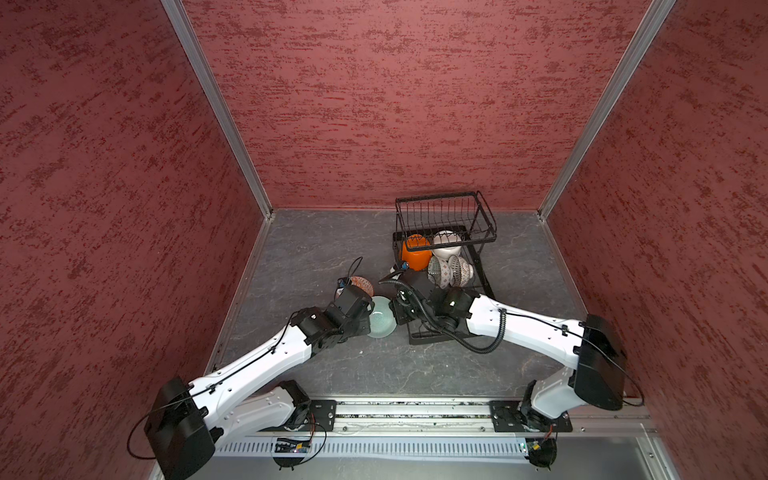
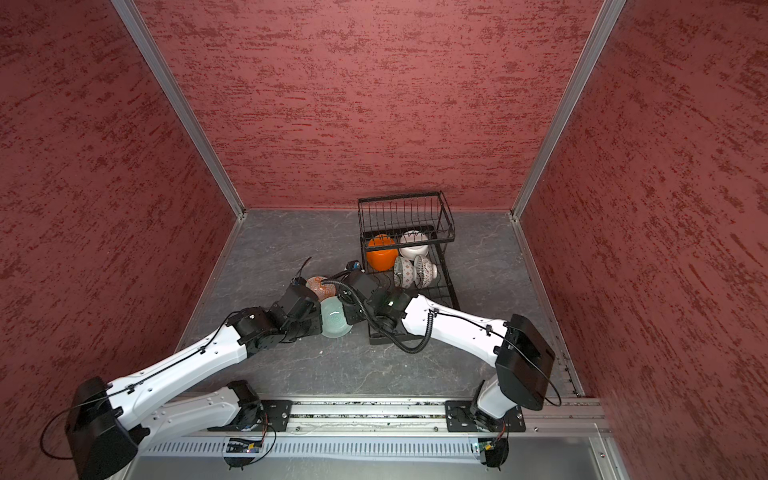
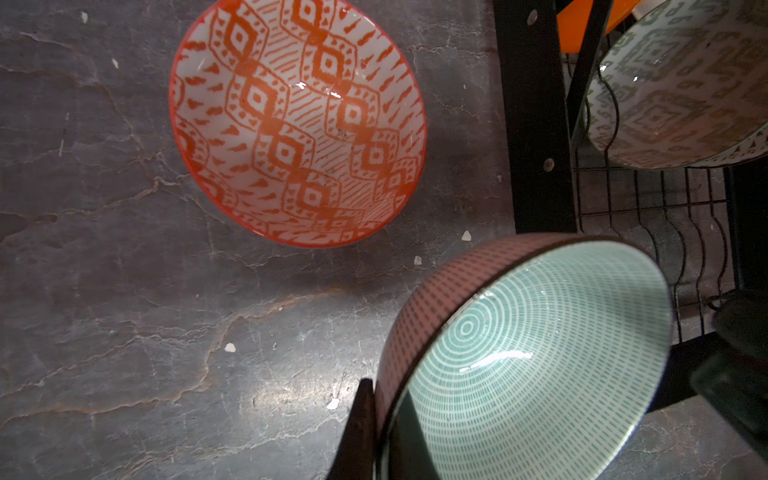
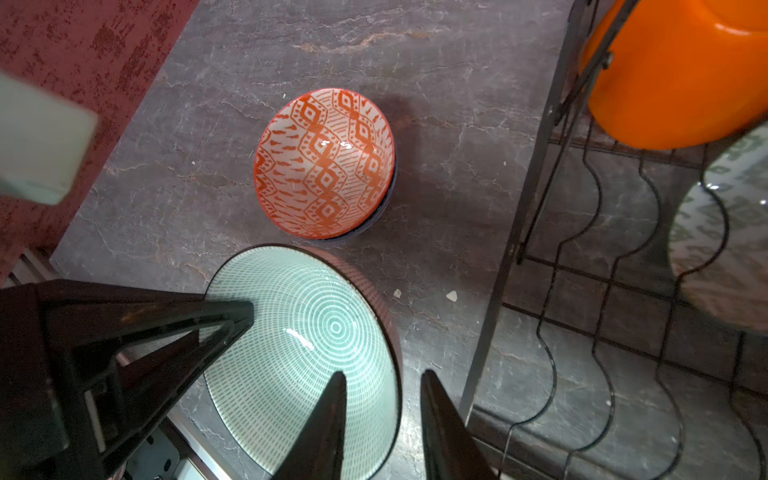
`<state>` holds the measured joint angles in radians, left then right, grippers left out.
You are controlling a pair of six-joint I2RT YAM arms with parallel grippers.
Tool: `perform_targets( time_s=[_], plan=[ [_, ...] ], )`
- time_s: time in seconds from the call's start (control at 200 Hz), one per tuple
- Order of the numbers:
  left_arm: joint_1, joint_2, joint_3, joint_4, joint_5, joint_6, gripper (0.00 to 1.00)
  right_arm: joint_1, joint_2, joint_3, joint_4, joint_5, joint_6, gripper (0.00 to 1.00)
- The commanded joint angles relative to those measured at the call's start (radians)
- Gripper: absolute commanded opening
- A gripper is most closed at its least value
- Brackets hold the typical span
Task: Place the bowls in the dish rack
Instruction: 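Lift the mint-green bowl toward the rack with the left gripper while the right approaches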
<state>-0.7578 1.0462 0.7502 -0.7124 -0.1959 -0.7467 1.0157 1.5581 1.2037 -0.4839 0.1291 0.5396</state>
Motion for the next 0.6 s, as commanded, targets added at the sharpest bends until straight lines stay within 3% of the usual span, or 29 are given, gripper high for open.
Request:
perform_targets(
  time_s=[0.0,0.266,0.596],
  plan=[
    [-0.005,-0.011,0.029,0.068,-0.002,0.001,0.0,0.012,0.003,0.0,-0.013,0.044,0.043,0.3],
    [-0.005,-0.014,0.025,0.107,0.019,-0.002,0.0,0.024,0.026,0.002,-0.033,0.061,0.062,0.28],
    [-0.004,-0.014,0.022,0.135,0.032,-0.002,0.0,0.037,0.039,0.003,-0.08,0.169,0.097,0.18]
  ],
)
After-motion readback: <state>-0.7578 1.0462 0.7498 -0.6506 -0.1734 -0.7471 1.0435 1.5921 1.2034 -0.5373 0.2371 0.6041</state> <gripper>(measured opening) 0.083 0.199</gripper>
